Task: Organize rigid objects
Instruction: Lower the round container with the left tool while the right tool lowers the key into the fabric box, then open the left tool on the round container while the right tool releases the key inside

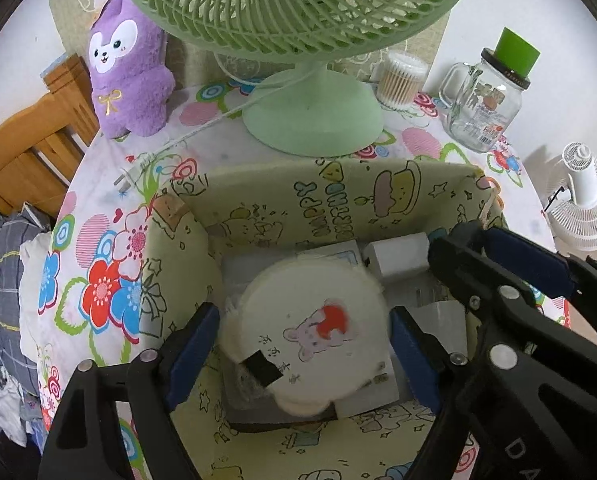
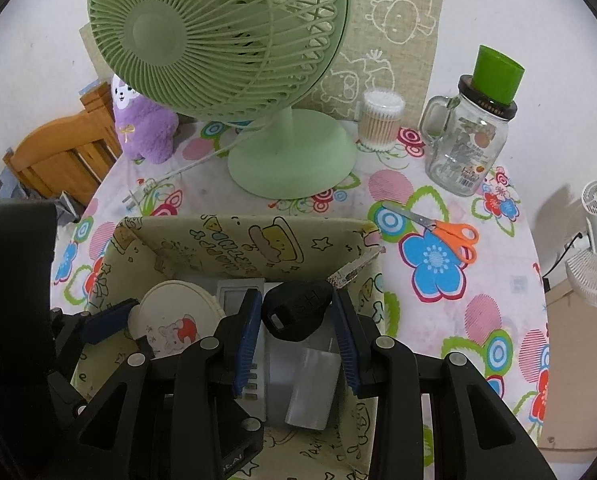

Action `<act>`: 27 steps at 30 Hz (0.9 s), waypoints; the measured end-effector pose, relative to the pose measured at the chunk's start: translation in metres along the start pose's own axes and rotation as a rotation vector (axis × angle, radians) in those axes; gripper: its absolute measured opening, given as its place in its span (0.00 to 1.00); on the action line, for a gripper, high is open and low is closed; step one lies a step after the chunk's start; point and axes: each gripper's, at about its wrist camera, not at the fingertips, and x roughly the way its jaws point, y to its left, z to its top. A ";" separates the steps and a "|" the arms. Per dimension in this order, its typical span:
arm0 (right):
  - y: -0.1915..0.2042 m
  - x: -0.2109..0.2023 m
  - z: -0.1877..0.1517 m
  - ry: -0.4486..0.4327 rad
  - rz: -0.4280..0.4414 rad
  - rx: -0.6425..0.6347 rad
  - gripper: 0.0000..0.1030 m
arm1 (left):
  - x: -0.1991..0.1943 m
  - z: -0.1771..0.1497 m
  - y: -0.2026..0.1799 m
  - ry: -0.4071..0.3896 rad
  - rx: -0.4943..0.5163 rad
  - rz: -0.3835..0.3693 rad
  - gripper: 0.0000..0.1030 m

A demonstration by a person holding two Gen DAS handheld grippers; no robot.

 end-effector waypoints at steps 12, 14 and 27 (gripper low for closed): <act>0.002 0.003 0.002 0.008 0.048 0.024 0.35 | -0.009 0.000 0.003 0.001 -0.003 -0.027 0.93; 0.002 0.003 0.003 0.022 0.062 0.033 0.35 | -0.011 0.000 0.002 -0.001 -0.003 -0.027 0.93; -0.005 -0.022 -0.001 -0.025 0.024 0.039 0.68 | -0.033 -0.005 -0.005 -0.031 0.029 -0.041 0.99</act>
